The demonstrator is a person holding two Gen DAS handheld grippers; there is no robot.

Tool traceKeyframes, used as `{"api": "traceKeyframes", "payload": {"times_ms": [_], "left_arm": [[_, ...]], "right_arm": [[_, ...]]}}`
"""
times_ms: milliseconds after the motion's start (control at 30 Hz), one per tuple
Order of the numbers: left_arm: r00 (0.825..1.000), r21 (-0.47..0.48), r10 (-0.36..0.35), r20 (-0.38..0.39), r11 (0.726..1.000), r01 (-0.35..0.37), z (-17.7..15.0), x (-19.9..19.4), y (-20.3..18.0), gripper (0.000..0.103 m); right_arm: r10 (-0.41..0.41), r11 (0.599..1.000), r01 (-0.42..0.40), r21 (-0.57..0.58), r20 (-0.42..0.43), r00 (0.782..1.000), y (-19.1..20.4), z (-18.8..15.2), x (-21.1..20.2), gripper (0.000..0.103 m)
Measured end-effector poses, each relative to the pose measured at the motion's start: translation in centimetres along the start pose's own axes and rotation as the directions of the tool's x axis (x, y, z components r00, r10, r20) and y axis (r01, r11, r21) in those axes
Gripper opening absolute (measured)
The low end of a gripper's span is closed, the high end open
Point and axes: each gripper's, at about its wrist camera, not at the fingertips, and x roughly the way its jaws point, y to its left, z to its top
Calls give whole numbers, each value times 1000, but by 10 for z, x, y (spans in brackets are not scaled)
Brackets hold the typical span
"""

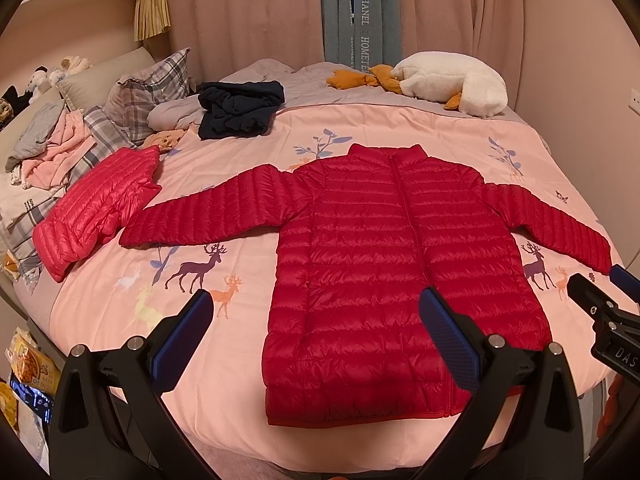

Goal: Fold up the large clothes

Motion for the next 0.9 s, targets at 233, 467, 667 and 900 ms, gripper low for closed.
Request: {"api": "traceKeyframes", "payload": {"times_ms": [233,467,667,900], "left_arm": [[1000,-2,0,0,1000,0,0,0,0,102],[1000,0,1,0,1000,-1,0,0,0,102],[1000,0,1,0,1000,-1,0,0,-1,102],[987,-82,-159,-22,984,157,-4,14,11,102]], "right_arm": [[0,1000,0,-1,-1,1000,0,0,0,101],[0,1000,0,0,-1,1000,-1,0,0,101],[1,1000,-1,1,-1,1000,-1,0,0,101],[297,946,-297,129,24,955,-26,-9,8,101]]}}
